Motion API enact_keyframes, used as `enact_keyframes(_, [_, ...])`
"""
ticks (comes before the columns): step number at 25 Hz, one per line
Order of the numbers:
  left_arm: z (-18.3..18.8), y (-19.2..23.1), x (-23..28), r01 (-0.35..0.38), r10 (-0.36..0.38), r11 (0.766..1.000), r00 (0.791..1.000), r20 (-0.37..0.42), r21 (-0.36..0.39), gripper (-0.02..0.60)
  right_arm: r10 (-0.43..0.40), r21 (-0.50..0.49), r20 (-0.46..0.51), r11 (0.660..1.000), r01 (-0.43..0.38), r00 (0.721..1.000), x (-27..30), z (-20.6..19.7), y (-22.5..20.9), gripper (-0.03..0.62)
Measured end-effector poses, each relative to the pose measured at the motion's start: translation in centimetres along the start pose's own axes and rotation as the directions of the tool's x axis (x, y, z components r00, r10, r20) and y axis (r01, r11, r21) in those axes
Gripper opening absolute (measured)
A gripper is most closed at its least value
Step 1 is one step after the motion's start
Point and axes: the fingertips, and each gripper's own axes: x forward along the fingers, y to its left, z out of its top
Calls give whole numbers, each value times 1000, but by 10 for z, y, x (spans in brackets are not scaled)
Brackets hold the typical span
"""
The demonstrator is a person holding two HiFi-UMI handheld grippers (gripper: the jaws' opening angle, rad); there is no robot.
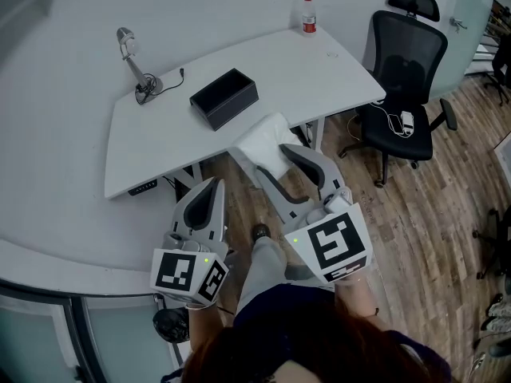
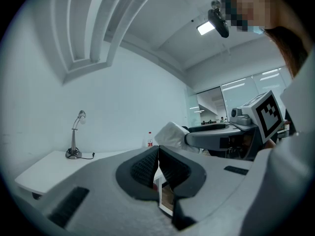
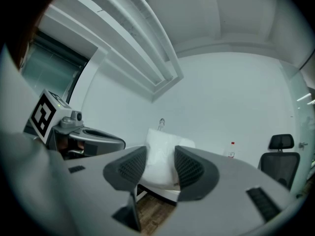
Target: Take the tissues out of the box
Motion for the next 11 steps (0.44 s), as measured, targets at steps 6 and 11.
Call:
enact_keyframes(6, [-1,3,2,2,-2,1000,1000,-1,-3,21,3,-2,-5,1000,-3,1000,4,0,0,192])
enact_keyframes(11, [-1,4,4,4,-4,1000,1000,-1,-5,21,5,-2,-3,1000,-5,1000,6,-1,1,190])
